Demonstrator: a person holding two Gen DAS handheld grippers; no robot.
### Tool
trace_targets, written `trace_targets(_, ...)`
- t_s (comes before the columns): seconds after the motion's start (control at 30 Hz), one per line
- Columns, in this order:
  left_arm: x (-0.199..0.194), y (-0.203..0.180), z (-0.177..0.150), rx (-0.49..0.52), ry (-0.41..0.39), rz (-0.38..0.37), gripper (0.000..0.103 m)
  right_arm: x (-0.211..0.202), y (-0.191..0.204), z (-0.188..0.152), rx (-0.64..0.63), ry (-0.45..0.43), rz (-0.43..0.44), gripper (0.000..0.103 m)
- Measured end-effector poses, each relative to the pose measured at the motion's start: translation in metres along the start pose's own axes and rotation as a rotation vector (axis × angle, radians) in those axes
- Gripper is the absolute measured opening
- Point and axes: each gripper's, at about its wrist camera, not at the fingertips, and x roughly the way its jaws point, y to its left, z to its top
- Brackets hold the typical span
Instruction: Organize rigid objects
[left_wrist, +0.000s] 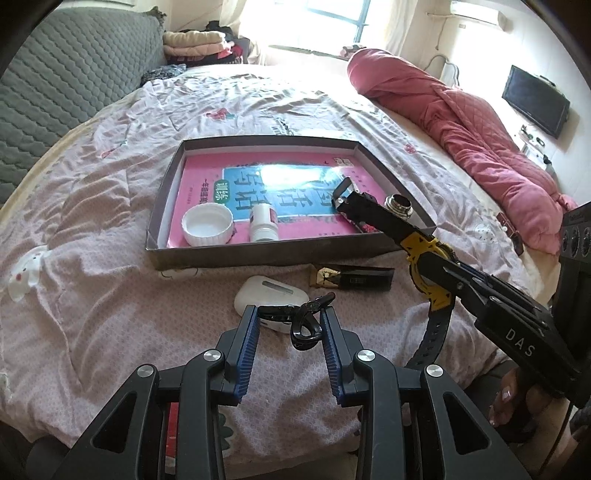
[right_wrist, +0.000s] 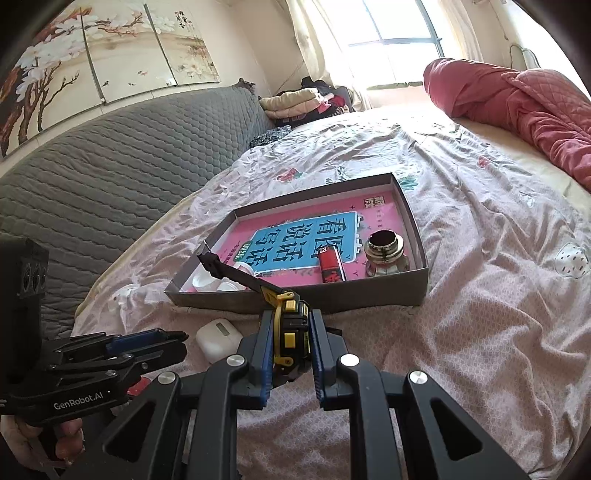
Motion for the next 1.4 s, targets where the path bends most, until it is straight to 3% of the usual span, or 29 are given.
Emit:
trace_targets(0.27,-0.009,0.007,0.005,-0.011,-0.035,0.010,0.034,-0.013,0.008,0.006,-0.057,-0.058,-0.067,0.018)
trace_targets(1.07,-0.038,0.013,0.034,0.001,-0.148,0.077,0.034,-0.030,0.030,0.029,-0.100,-0.171,-0.151,0.018)
trace_targets(1.4,-0.037,0.029,0.039,-0.044,-0.154,0.085,0.034,-0.031,0.033,0.039,-0.114,-0.201,-0.179,0.018)
